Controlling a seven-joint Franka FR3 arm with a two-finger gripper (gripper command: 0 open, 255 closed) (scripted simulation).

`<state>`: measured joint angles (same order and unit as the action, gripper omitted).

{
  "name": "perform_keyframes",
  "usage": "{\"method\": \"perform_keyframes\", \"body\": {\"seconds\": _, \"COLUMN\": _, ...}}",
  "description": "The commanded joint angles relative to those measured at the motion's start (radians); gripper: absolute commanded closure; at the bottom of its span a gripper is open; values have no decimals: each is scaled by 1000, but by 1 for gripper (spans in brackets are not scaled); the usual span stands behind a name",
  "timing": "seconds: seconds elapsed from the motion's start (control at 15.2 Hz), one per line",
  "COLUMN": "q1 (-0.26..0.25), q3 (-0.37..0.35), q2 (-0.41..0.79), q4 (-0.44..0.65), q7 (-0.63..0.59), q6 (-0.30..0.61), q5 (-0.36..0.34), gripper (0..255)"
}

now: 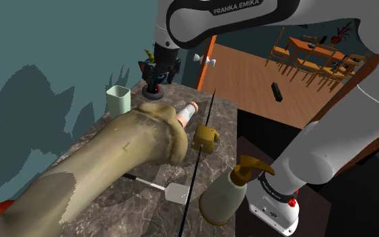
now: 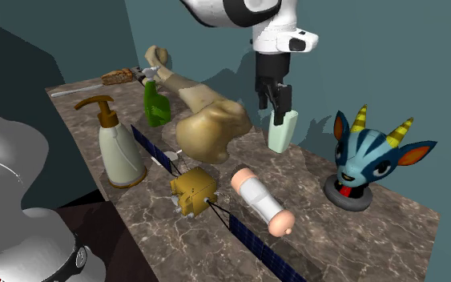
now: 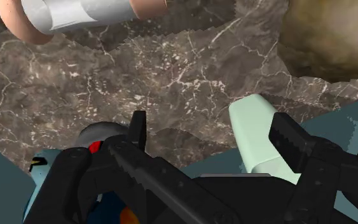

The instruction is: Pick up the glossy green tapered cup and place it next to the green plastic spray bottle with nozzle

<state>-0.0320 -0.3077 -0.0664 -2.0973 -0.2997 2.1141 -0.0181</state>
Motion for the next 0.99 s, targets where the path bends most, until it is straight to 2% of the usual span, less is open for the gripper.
{"method": "perform_keyframes", "body": {"seconds": 0.0, "q1": -8, "q3": -15, "q2": 82, "q4": 58, "q7": -49, "q6": 26, "q5": -23, "gripper": 0}}
{"method": "perform_keyframes", "body": {"seconds": 0.53, "q1": -68, "q3": -21, "q2": 379, "q4": 352, "q7": -190, "q6": 37, "q5": -113, "gripper": 0}}
{"method": "perform_keyframes", "body": {"seconds": 0.92, "q1": -74, "q3": -14, "q2": 421, "q4": 327, "q7": -201, "q6": 100, "q5": -131, "gripper": 0}}
